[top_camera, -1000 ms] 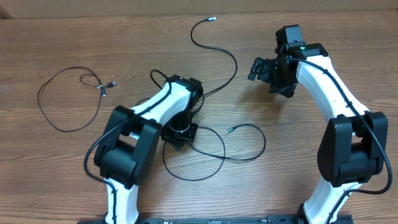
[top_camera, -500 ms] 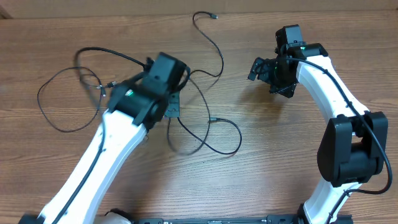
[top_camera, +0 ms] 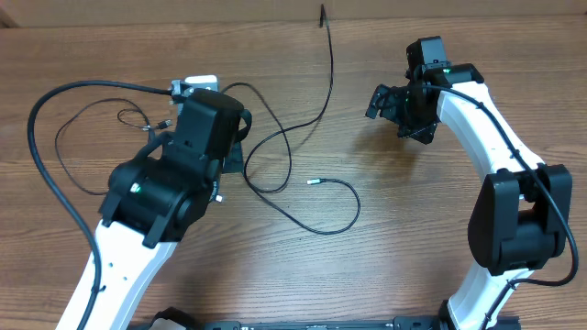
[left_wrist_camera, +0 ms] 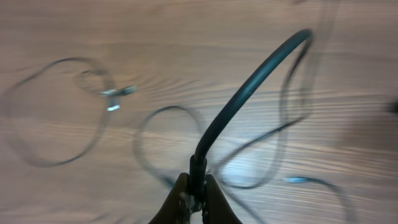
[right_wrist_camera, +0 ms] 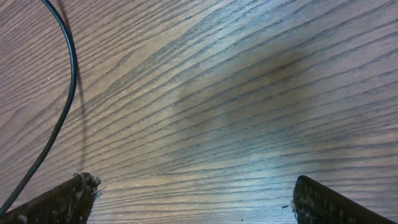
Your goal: Untangle cables
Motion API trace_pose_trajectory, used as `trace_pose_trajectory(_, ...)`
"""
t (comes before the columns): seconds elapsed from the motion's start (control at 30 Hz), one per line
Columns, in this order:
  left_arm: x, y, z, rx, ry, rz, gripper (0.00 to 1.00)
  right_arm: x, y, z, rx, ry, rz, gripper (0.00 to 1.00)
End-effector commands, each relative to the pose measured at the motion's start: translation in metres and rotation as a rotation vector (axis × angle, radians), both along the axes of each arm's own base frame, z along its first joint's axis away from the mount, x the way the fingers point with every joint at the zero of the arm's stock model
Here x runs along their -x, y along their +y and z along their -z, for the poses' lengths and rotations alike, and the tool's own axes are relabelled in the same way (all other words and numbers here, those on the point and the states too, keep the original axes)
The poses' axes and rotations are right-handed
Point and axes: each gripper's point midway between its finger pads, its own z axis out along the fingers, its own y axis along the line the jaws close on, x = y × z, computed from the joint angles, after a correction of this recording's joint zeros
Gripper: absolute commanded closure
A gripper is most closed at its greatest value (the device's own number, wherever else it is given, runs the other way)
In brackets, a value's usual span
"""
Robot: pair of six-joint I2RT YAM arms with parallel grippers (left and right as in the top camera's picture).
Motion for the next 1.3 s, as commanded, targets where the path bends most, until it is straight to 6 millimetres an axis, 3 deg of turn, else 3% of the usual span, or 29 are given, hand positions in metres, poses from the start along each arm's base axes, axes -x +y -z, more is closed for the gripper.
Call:
trace_pose_trajectory(0.0,-0.001,0.04,-0.008,-0.15,-0.05,-0.207,0.96,0.0,0.0,-0.001,0.002,-0.005,-0.001,0.0)
trace_pose_trajectory(0.1,0.007,0.056,-0.01,-0.185,-0.057,-0.296,0.96,0.0,0.001,-0.001,0.002,-0.005,-0.002,0.0)
trace_pose_trajectory(0.27,0.012,0.052,-0.029,-0.12,-0.131,-0.287,0.96,0.0,0.001,-0.001,0.002,-0.005,-0.002,0.0)
trace_pose_trajectory(0.33,0.019,0.048,-0.051,-0.046,-0.211,-0.271,0.96,0.0,0.001,-0.001,0.002,-0.005,-0.002,0.0)
trace_pose_trajectory(0.43,0.036,0.04,-0.102,0.134,-0.405,-0.226,0.96,0.0,0.0,-0.001,0.002,-0.005,-0.001,0.0)
trace_pose_trajectory(0.6,0.061,0.05,-0.145,0.279,-0.568,-0.217,0.96,0.0,0.001,-0.001,0.002,-0.004,-0.002,0.0)
trace_pose_trajectory(0.7,0.071,0.058,-0.155,0.31,-0.61,-0.222,0.96,0.0,0.001,-0.001,0.002,-0.005,-0.002,0.0)
trace_pose_trajectory(0.8,0.071,0.058,-0.152,0.286,-0.601,-0.218,0.96,0.0,0.001,-0.001,0.002,-0.005,-0.002,0.0)
trace_pose_trajectory(0.9,0.065,0.055,-0.137,0.239,-0.55,-0.211,0.96,0.0,0.001,-0.001,0.002,-0.005,-0.002,0.0)
trace_pose_trajectory(1.27,0.041,0.033,-0.025,0.063,-0.124,-0.307,0.96,0.0,0.001,-0.001,0.002,-0.004,-0.002,0.0)
